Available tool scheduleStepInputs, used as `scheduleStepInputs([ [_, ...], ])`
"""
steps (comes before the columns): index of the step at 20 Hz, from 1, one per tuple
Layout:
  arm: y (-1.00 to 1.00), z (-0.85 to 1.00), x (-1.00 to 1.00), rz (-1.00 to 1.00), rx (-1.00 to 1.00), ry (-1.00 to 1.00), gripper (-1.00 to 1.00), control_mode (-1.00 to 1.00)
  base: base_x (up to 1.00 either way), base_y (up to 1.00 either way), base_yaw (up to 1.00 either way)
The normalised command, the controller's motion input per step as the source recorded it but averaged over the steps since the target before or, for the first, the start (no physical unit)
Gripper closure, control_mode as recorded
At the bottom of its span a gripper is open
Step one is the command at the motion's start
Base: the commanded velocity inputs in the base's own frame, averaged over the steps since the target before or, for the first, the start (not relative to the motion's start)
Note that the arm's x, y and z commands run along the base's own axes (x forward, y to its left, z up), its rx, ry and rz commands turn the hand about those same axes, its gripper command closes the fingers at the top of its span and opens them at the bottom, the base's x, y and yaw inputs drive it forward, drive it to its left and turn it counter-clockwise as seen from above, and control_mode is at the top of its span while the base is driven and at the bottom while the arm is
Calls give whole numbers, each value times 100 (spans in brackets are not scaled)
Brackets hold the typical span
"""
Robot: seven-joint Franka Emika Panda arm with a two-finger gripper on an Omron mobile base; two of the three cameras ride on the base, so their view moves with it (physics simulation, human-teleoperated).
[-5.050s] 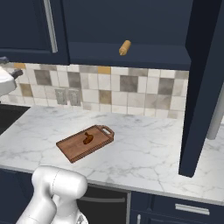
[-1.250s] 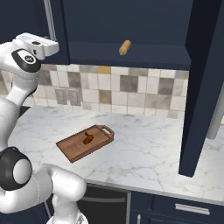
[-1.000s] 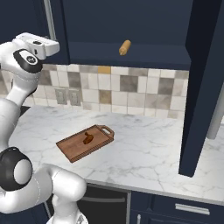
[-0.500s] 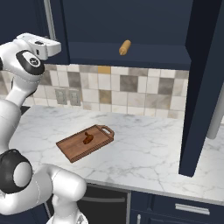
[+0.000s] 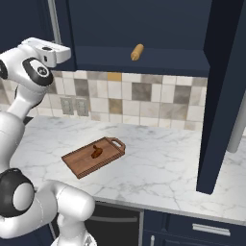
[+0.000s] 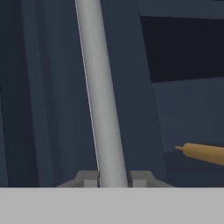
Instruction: Open the cabinet, retrieve the rolling pin, and place it next to the meat on the cutting board to prepare for tenderizing.
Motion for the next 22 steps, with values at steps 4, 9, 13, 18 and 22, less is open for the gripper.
scheduleStepInputs([
  [4,0,-7,0,0,-2,0,100,-100,0,0,0],
  [9,2,-7,-5,0,-6,0,100,-100,0,0,0],
  [13,13,-4,-20,0,-4,0,100,-100,0,0,0],
  [18,20,-7,-34,0,-3,0,100,-100,0,0,0],
  [22,27,-10,-46,0,-1,0,100,-100,0,0,0],
])
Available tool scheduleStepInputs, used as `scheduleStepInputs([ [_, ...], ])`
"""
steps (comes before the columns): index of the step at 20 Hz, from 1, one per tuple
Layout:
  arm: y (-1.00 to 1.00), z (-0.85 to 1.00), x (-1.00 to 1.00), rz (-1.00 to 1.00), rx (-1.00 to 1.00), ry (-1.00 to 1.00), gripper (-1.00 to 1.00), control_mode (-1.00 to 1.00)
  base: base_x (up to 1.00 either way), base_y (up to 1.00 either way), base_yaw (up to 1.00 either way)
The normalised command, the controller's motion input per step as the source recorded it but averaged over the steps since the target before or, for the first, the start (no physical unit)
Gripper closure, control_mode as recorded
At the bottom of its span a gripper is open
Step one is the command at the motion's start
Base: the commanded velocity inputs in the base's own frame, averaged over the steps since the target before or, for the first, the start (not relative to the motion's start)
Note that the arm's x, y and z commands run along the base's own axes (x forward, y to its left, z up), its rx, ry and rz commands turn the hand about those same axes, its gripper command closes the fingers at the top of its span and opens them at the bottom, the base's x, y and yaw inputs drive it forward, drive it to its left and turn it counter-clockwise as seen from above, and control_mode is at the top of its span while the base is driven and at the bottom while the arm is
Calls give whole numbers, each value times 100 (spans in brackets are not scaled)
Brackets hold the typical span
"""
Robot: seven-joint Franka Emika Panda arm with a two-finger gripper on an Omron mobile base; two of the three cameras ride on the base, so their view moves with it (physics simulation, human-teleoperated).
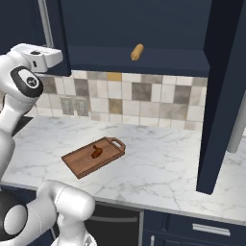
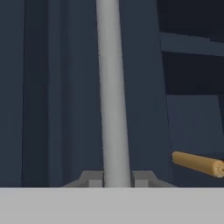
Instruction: Open the cabinet, retrieve the rolling pin, and place it next to the meat on the cutting board to prepare for tenderizing.
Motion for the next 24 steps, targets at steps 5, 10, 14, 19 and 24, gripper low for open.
scheduleStepInputs([
  [5,36,-17,-56,0,0,0,100,-100,0,0,0],
  [10,49,-23,-72,0,0,0,100,-100,0,0,0],
  [14,60,-23,-73,0,0,0,100,-100,0,0,0],
  [19,63,-25,-71,0,0,0,100,-100,0,0,0],
  [24,22,-11,-50,0,0,0,-100,-100,0,0,0],
])
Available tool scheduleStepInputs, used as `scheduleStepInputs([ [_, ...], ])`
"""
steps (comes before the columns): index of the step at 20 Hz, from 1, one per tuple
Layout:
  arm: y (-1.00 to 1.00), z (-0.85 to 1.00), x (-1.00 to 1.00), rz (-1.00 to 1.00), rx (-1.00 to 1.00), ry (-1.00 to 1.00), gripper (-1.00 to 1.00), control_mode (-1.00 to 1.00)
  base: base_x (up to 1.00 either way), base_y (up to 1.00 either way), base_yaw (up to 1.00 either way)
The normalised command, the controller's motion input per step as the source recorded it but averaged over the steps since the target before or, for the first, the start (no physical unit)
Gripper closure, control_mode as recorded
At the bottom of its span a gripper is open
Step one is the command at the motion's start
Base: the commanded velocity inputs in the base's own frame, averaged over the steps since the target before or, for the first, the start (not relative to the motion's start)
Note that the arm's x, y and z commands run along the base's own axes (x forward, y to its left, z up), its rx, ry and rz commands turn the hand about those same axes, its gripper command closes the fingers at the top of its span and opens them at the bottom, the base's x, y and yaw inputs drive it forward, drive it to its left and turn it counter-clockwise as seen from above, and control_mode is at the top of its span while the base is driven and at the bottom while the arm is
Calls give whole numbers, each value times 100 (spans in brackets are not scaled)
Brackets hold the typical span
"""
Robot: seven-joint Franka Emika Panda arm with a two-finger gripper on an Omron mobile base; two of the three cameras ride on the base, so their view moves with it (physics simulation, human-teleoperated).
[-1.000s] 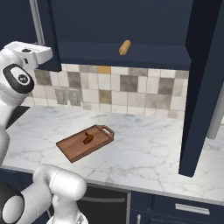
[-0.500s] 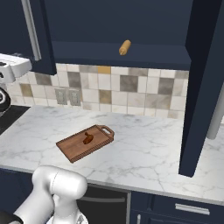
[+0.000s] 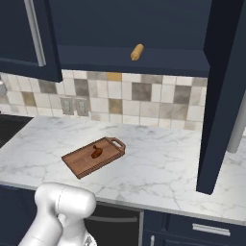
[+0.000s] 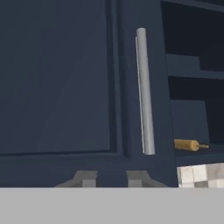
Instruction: Open the cabinet, retrieve the rolling pin, and place it next to the meat on the cutting board to prepare for tenderizing.
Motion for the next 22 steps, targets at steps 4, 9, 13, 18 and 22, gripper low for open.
scheduleStepInputs([
  [4,-15,-4,-45,0,6,-4,-100,-100,0,0,0],
  [9,-47,5,-51,1,22,-1,-100,-100,0,0,0],
  [13,-65,10,-14,4,30,0,-100,-100,0,0,0],
  [18,-85,17,0,8,38,0,-100,-100,0,0,0],
  [22,-88,10,1,17,43,0,-100,-100,0,0,0],
])
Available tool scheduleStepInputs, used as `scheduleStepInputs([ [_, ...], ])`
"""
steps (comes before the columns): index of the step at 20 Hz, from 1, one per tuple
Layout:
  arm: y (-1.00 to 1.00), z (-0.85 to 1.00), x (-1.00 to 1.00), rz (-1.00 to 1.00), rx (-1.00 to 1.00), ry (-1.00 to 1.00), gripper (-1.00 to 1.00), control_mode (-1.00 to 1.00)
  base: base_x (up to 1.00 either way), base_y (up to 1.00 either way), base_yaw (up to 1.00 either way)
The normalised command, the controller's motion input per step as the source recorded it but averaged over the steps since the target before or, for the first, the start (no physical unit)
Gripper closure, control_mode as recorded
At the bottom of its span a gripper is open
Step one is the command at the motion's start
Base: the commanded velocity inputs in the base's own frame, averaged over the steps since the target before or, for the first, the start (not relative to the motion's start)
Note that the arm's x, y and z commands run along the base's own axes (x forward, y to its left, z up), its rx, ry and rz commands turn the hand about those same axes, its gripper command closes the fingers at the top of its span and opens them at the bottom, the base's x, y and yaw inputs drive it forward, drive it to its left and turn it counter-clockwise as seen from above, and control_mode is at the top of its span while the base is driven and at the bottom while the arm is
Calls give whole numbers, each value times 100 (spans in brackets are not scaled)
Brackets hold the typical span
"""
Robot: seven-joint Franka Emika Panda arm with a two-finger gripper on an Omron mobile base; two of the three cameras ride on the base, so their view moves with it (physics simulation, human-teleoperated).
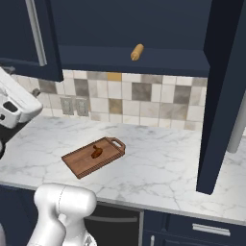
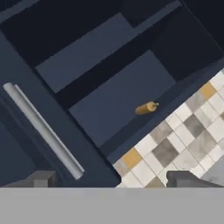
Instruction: Open the cabinet, retrieve the rolling pin, and place it next to the meat on the cutting board to prepare for tenderizing.
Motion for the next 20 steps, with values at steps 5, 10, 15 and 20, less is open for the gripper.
scheduleStepInputs([
  [5,-85,1,0,20,44,0,-100,-100,0,0,0],
  [10,-57,0,23,23,43,0,-100,-100,0,0,0],
  [15,-31,0,38,25,35,5,-100,-100,0,0,0],
  [20,-3,0,37,19,24,9,-100,-100,0,0,0],
])
